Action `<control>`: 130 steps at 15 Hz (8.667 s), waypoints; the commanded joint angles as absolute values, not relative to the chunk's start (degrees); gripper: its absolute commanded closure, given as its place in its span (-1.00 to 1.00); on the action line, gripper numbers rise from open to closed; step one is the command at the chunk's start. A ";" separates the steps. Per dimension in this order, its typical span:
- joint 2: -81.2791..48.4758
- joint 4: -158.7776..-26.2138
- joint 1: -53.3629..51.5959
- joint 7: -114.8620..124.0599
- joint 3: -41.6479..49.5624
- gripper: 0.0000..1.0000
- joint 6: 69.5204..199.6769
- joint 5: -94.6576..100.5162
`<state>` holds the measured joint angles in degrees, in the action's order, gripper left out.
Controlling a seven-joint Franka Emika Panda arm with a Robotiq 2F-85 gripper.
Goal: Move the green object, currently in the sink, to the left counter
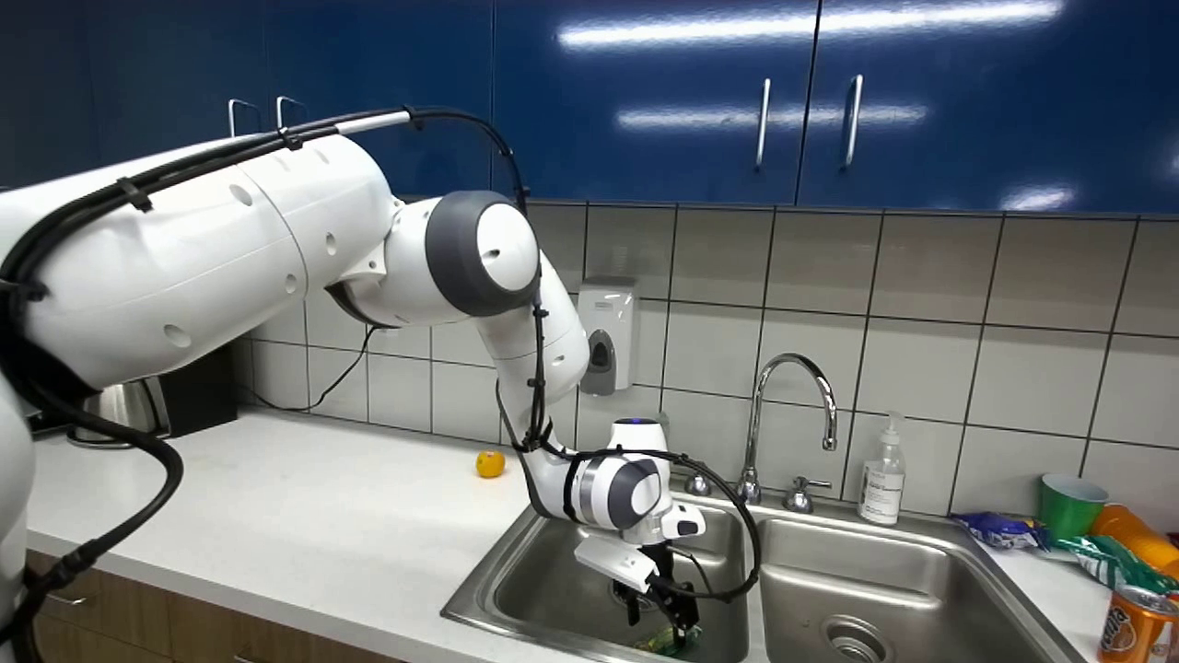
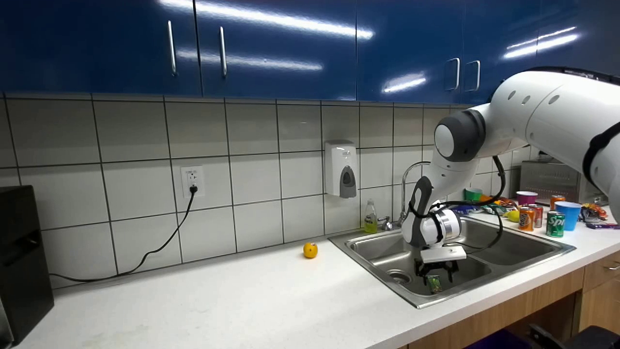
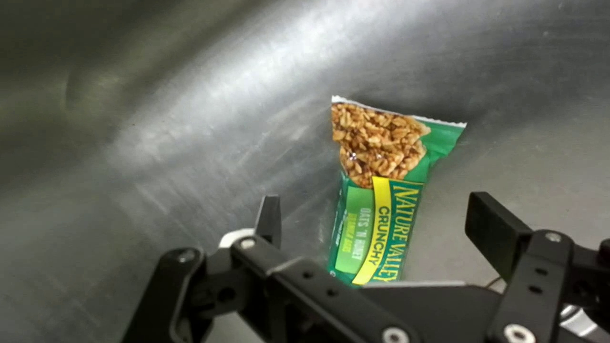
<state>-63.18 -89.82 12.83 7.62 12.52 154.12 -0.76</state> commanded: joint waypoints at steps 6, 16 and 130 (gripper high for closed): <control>-67.57 -81.92 14.87 6.93 11.74 -1.00 148.64 -1.63; -71.32 -75.30 15.27 7.01 11.63 -1.00 144.51 -1.52; -28.24 -133.47 -5.50 -14.38 -12.01 0.63 160.72 9.83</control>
